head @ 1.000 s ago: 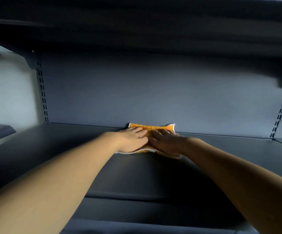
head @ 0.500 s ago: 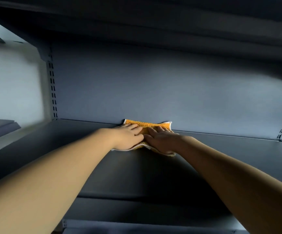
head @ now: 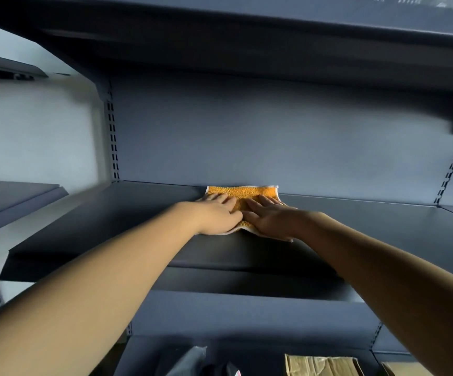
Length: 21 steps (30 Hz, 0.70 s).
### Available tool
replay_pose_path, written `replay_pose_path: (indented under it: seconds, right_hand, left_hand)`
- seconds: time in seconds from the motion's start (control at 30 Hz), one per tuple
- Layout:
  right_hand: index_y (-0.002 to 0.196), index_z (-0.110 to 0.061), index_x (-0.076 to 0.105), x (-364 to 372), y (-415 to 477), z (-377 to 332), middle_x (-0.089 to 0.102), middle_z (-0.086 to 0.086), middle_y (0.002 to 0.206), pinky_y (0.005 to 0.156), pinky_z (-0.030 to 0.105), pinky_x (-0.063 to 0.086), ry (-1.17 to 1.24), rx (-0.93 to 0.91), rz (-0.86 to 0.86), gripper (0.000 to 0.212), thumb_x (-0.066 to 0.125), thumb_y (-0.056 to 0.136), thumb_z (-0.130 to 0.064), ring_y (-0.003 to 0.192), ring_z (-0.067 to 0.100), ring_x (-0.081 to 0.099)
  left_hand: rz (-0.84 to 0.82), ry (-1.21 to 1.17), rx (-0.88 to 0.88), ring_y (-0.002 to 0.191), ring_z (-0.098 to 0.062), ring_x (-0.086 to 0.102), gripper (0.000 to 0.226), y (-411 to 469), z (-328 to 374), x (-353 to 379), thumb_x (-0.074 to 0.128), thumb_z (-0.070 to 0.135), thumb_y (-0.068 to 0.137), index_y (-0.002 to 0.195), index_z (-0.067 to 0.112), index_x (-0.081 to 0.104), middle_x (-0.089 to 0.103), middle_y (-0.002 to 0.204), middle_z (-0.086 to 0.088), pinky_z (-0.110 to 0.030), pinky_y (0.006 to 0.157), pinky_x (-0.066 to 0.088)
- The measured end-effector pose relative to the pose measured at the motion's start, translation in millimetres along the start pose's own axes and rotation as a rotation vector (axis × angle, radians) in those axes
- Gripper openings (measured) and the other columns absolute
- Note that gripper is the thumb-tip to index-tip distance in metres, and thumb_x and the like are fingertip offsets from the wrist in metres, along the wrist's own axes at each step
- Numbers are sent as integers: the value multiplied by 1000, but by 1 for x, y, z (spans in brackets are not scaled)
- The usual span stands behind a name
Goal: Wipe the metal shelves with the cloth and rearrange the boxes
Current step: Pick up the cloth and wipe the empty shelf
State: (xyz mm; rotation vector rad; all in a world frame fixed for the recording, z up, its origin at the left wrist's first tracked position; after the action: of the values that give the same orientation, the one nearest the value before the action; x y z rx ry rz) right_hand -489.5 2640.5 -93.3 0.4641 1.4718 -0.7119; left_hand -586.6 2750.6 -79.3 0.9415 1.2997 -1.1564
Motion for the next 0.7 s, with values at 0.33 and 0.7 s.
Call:
replay_pose_path:
  seconds: [0.33,0.7]
  right_hand:
    - [163,-30,-1,10,-113,-30,-9,4,171,127,50,1,-32,-129,45,136,-33,47,-93,156,26,-14]
    - [162,-25,-8,1,-101,-82,-14,8,169,126,44,-4,32,-82,23,79,5,98,-69,155,29,-14]
  left_hand:
    - [26,16,65,153,-17,-20,65,-78,19,17,8,58,103,159,31,-11,-21,166,7,-49,126,0]
    - [9,-8,51,152,-10,-21,58,-94,-27,13,9,49,107,159,33,-10,-21,165,11,-41,127,-5]
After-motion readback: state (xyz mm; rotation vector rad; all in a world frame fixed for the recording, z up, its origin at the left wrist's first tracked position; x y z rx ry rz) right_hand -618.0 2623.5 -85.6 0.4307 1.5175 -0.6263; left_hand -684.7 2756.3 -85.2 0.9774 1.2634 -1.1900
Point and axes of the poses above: each hand's wrist, its own y-axis towards the middle knuckle, its own x-axis out of the palm, z = x × y, the point moved 6 cm from there along y, towards the middle knuckle
